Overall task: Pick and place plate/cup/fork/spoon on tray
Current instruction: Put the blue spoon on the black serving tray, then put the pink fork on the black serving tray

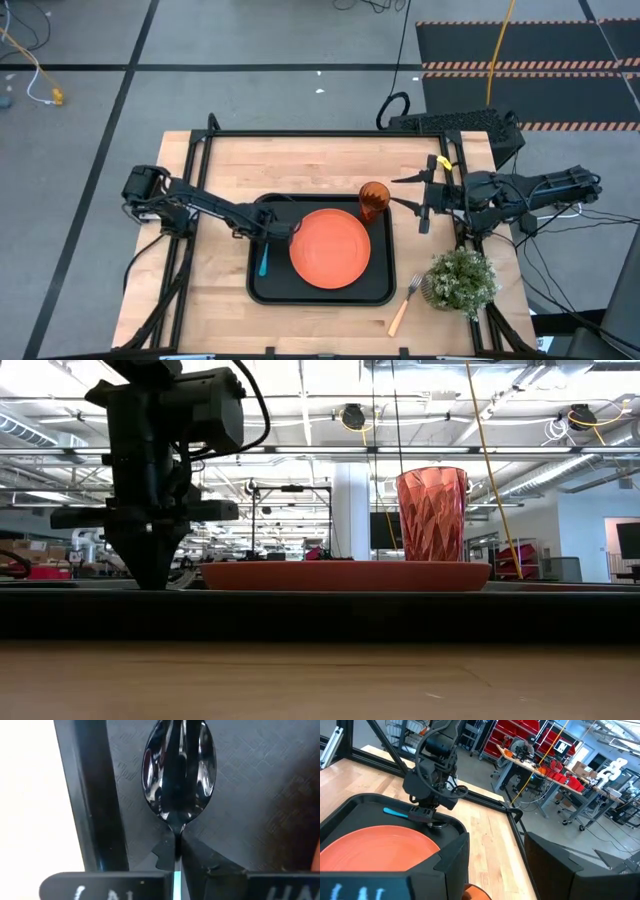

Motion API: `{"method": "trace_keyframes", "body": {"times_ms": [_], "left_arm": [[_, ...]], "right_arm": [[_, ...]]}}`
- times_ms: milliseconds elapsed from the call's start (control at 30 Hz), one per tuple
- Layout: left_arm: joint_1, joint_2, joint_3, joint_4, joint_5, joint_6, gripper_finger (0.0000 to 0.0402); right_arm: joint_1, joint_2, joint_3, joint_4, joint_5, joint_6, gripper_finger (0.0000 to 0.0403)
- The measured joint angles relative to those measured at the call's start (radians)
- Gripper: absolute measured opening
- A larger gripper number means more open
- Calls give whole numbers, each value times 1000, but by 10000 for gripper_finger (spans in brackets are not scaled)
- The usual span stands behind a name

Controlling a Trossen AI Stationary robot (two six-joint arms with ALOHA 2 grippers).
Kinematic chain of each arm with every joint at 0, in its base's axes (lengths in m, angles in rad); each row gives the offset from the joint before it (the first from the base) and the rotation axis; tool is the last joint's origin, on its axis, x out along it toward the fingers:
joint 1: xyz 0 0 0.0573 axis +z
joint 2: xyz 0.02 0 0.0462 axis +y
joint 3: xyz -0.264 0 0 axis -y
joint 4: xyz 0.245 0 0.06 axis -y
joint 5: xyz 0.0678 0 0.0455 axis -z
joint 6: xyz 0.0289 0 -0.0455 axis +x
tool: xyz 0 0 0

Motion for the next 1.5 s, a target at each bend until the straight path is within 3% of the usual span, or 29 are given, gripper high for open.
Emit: {"method": "trace_keyframes", "body": {"times_ms": [267, 500, 833, 900, 967, 1067, 1133, 1200, 1267, 1500], "left_arm": [[0, 1, -1, 3, -2, 12, 67], [0, -12, -1, -1, 1, 22, 75], [55, -213, 61, 40, -21, 253, 76], [61, -266, 87, 112, -109, 383, 76], [30, -312, 102, 274, -305, 590, 76], [-58, -340, 101, 656, -583, 1057, 76], [-113, -336, 99, 898, -667, 1371, 76], [-141, -315, 100, 1096, -664, 1626, 76], [-157, -291, 101, 1179, -609, 1788, 76], [-139, -230, 51, 1252, -369, 1918, 76]], "right_arm": [[0, 0, 0, 0, 0, -2, 180], [0, 0, 0, 0, 0, -2, 180], [0, 1, 0, 0, 0, -2, 180], [0, 1, 0, 0, 0, -3, 180], [0, 1, 0, 0, 0, -2, 180], [0, 1, 0, 17, 4, 7, 180], [0, 1, 0, 38, 5, 35, 180], [0, 1, -1, 48, 2, 65, 180], [0, 1, -22, 83, 2, 103, 180], [1, 15, -148, 76, -59, 331, 180]]}}
